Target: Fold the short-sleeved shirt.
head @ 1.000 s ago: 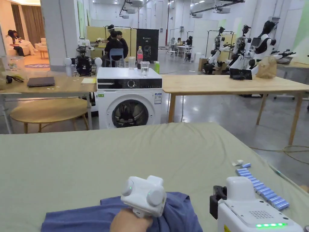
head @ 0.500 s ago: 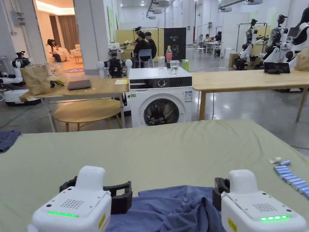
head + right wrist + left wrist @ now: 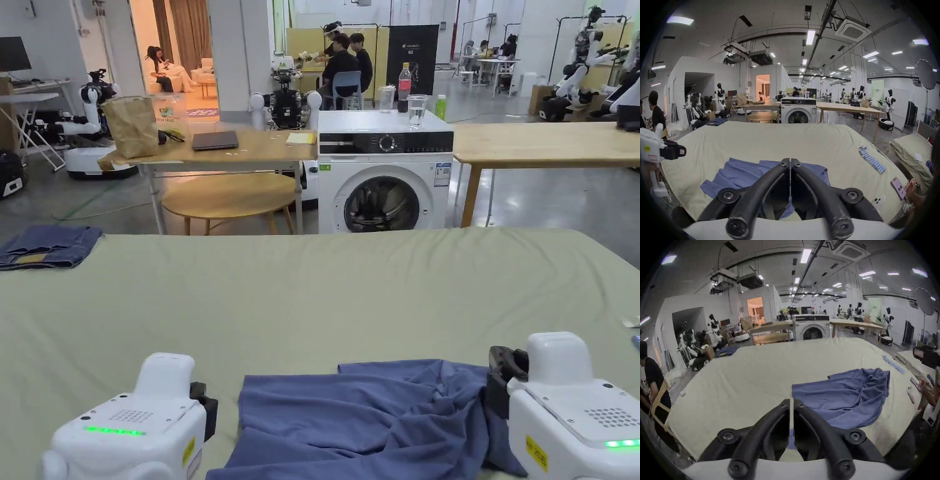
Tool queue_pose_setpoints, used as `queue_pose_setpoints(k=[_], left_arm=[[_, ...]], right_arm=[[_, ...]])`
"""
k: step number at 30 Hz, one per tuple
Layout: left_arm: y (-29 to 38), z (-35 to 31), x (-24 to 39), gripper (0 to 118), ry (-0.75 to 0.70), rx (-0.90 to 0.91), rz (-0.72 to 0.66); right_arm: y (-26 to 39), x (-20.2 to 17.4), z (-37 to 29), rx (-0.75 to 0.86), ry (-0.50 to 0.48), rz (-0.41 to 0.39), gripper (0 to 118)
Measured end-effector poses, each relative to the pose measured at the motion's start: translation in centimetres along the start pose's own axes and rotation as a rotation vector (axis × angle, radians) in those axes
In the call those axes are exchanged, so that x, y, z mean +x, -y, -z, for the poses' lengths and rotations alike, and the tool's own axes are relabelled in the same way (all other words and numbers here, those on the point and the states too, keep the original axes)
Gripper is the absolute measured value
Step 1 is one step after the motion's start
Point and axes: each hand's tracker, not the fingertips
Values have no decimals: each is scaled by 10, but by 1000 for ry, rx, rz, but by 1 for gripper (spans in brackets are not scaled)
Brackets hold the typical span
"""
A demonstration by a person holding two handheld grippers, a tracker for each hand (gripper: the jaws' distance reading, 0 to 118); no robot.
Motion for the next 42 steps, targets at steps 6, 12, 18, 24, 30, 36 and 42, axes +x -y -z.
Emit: queue_pose_setpoints(k=[6,12,18,24,30,36,42], left_arm=[[-29,110,-2,0,48,-135,13],[-42,234,8,116,-5,-289,141],[-25,301,8,109,-33,-423,166],[-21,274,29,2,104,-437,199],[-34,236,43,2,65,-390,292],[-48,226,24,2,61,-374,216],[-44,228,22,2,52,-370,173]], right_arm=[[11,26,9,-25,42,15,0],[32,66,21,-74,131,35,0],[55,107,31,-156,205,28,0],[94,140,65,-335,193,-6,1],[133,145,117,-488,-7,11,111],[145,138,164,-534,-93,-59,118],[138,152,191,-570,-91,-79,62]])
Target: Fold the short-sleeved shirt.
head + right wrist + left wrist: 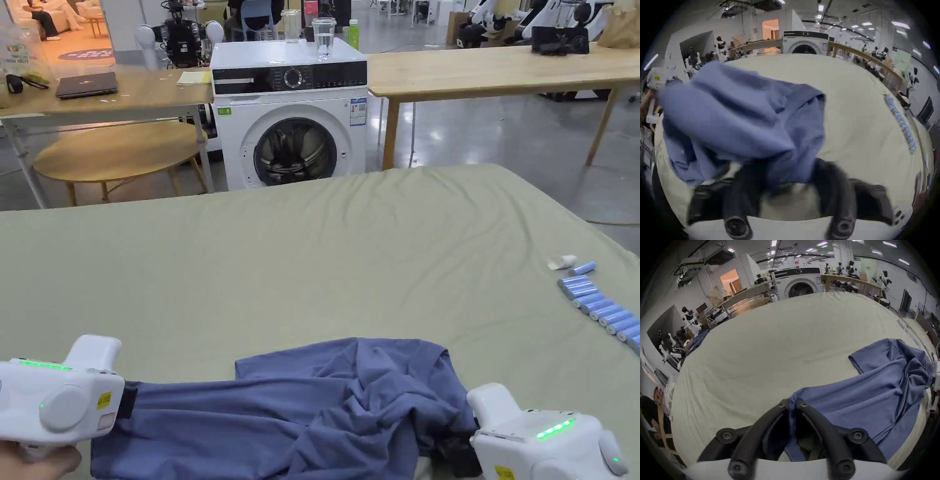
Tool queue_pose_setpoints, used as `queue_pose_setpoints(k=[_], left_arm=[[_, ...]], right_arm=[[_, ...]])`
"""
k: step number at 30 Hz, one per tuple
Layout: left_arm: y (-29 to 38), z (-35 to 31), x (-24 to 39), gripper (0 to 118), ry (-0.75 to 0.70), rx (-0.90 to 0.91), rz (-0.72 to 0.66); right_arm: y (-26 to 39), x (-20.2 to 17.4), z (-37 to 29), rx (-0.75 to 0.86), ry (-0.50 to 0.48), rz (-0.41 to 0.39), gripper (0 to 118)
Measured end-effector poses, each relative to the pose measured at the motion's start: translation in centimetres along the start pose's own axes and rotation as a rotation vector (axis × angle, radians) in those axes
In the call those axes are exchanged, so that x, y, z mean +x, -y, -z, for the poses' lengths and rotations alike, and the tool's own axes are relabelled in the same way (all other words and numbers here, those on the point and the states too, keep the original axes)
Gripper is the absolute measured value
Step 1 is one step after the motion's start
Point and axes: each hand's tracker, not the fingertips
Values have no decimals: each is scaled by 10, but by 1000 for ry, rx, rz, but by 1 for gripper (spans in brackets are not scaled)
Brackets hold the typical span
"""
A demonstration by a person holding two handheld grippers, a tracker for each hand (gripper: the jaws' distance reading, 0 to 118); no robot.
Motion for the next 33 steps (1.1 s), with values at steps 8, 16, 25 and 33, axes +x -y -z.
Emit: queue_pose_setpoints(k=[8,16,25,33], left_arm=[[10,-28,-13,1,-5,56,-16],[-5,-104,-67,1,-131,153,-54],[-45,-204,-126,1,-244,342,-117],[-115,-286,-167,1,-220,562,-261]], right_arm=[[-5,-1,-51,94,34,68,8],[-84,-15,-149,272,104,90,8],[-199,-31,-243,493,188,13,8],[-296,-34,-309,714,262,67,8]])
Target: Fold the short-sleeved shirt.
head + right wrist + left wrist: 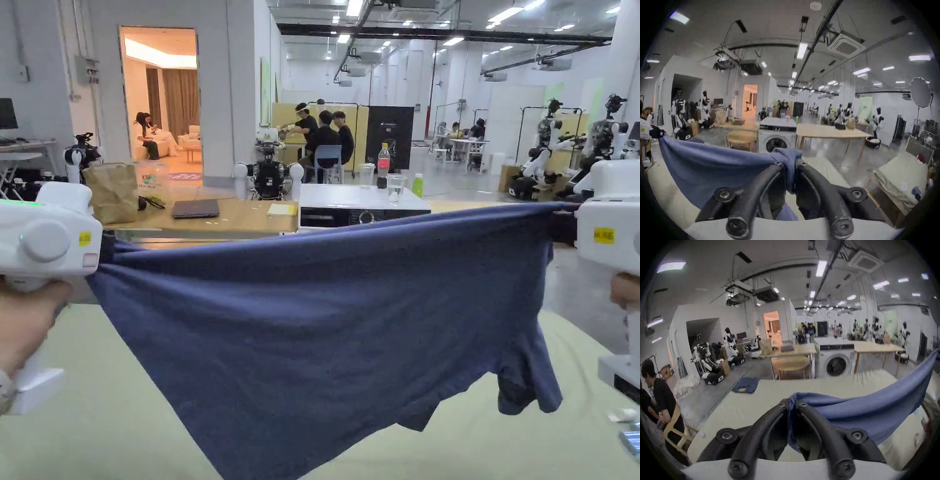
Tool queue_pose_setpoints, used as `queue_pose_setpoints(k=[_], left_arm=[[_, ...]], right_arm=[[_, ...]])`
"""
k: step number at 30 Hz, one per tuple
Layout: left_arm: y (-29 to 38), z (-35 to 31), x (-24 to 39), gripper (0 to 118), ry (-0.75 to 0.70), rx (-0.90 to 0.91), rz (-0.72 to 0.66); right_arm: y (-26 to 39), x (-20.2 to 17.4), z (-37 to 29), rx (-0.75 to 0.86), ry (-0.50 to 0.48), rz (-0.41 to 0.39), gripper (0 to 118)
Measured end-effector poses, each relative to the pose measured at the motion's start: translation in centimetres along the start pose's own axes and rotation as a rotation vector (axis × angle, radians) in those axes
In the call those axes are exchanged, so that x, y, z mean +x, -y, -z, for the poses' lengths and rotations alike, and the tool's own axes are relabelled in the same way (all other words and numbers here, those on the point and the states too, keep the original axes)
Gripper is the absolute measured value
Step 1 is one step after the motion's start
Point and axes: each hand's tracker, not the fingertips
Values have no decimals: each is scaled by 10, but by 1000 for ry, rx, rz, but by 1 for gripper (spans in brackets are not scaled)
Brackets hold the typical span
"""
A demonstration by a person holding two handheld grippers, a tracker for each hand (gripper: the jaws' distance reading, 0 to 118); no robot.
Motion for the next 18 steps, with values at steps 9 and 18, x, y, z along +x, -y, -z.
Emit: queue_pose_setpoints(k=[9,18], left_arm=[[-75,21,1,1,-46,101,-2],[32,108,19,1,-80,-25,2]], right_arm=[[-51,-13,39,56,20,-26,8],[64,-30,99,-59,22,-17,8]])
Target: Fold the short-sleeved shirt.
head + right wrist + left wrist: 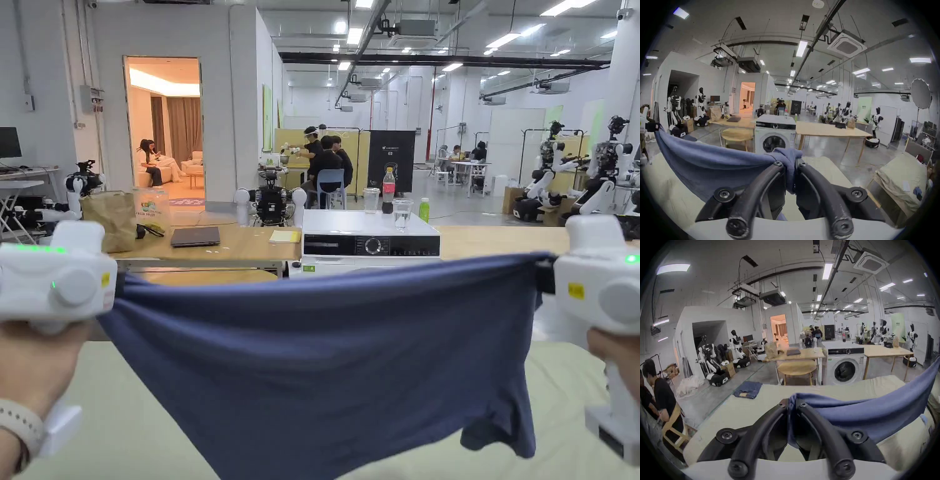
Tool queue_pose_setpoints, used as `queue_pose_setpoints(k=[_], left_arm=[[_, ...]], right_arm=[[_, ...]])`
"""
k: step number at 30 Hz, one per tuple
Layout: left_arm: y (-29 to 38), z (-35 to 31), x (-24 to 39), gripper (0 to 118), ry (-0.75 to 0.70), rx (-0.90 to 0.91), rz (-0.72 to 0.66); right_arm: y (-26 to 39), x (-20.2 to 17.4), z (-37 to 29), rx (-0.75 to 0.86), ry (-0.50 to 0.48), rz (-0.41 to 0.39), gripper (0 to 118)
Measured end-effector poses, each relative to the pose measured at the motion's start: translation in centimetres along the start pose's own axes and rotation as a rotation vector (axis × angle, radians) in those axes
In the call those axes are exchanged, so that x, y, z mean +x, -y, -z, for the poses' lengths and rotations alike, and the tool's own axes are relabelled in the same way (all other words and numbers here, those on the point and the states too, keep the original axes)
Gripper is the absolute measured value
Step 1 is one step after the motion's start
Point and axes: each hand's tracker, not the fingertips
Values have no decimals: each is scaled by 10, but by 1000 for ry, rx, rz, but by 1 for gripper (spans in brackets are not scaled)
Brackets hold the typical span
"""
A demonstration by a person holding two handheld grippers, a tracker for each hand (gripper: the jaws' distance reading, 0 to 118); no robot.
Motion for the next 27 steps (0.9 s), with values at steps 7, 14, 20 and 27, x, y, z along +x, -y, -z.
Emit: queue_pose_setpoints(k=[7,14,20,27], left_arm=[[61,10,12,1,6,-38,1],[128,-74,-3,1,128,-112,-48],[259,-158,-17,1,164,-271,-41],[376,-189,-21,2,133,-410,-44]], right_arm=[[75,14,19,-133,1,13,8],[141,39,-58,-214,-40,-26,8],[239,55,-148,-344,-82,-61,8],[350,43,-213,-529,-97,-5,8]])
